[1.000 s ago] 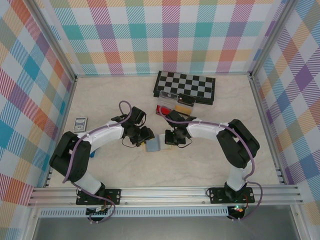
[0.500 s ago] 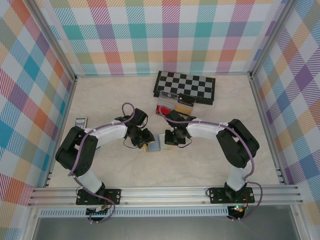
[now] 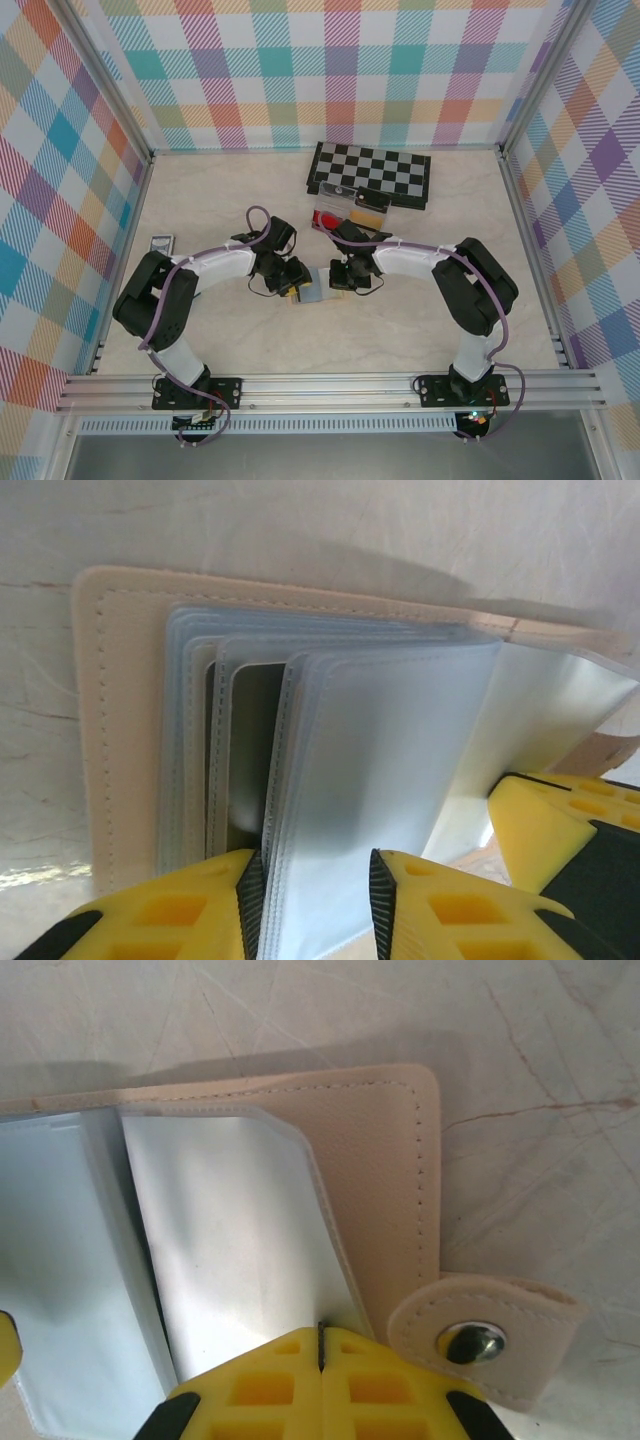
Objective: Take the credit cards out of the card holder
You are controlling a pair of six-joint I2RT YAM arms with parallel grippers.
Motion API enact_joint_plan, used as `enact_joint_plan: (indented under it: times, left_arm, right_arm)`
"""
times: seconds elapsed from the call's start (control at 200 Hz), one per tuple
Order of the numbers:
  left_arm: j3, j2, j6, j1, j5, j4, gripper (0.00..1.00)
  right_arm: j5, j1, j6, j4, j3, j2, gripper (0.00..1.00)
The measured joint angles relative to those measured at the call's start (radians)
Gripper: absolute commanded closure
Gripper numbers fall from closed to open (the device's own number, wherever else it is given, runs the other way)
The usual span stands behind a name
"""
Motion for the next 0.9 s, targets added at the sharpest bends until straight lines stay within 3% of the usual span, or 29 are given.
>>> enact_joint_plan:
  times: [0.32, 0.615, 0.9]
  left_arm:
    - [0.002, 0.009, 0.023, 0.0, 0.063, 0.052, 0.76]
    - [0.013, 0.009, 0.056, 0.0, 0.069, 0.045, 0.94]
    - [0.087, -0.004, 0.167, -0.001, -0.034, -0.122, 1.0]
  right_arm:
    - [-0.001, 0.0, 0.0, -0.002, 0.002, 0.002, 0.98]
    - [-0.002, 0.0, 0.002, -0.002, 0.002, 0.002, 0.98]
    - [-0.115, 0.008, -0.029, 0.027, -0.001, 0.002, 0.97]
